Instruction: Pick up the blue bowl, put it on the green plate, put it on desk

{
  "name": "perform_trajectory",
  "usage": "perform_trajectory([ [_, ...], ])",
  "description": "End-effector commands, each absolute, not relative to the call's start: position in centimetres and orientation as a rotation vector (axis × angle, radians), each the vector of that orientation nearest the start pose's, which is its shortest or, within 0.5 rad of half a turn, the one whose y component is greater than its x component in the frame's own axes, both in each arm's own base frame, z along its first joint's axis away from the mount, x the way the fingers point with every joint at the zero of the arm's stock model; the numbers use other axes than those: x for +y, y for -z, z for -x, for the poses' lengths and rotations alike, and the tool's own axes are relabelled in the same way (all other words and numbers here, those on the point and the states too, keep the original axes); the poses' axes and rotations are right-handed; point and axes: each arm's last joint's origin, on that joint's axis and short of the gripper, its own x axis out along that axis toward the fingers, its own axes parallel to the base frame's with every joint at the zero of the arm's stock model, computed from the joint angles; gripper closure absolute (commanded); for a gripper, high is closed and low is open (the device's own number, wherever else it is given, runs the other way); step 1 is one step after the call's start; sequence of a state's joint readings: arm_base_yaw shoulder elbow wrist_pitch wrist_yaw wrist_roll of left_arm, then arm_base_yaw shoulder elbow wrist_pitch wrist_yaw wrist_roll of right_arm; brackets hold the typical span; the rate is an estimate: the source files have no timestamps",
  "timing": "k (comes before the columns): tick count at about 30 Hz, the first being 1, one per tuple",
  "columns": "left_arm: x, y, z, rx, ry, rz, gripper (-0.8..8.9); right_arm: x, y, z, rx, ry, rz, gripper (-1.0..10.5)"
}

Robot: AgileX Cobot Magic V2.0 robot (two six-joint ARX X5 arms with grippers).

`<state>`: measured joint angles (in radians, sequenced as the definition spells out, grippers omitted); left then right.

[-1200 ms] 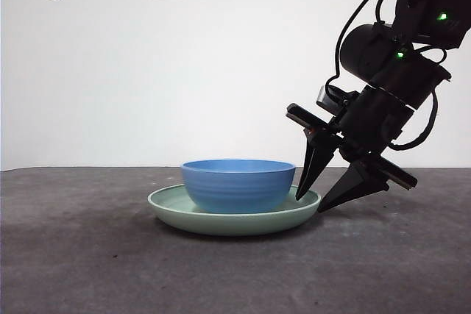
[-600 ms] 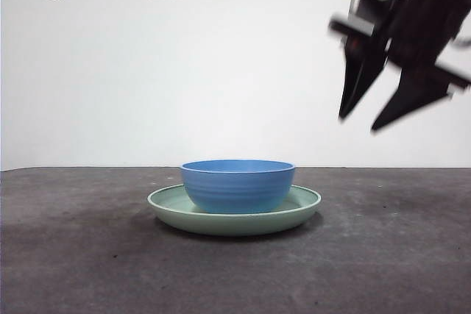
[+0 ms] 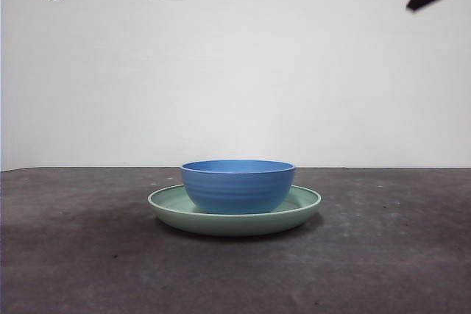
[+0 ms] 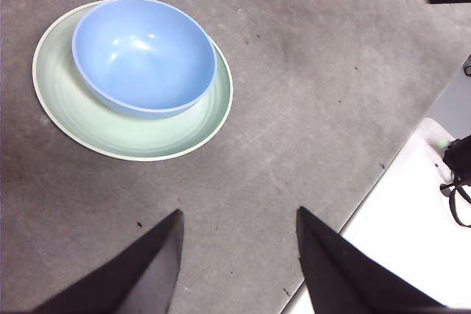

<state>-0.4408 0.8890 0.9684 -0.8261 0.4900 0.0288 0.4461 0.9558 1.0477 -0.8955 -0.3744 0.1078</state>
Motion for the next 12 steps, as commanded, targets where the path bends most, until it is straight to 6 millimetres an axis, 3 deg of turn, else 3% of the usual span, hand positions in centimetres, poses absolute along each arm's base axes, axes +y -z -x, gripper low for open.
perform_trajectory([
  [1,-8.3,-32.6,-14.2,0.744,0.912,-0.017,5.64,8.3,-33.5,-14.0,0.828,-0.768,-0.043,7.1],
  [12,-8.3,-32.6,-14.1,0.744,0.912,-0.017,5.64,7.8,-30.5,-12.2,0.876,-0.781,-0.040,7.1],
])
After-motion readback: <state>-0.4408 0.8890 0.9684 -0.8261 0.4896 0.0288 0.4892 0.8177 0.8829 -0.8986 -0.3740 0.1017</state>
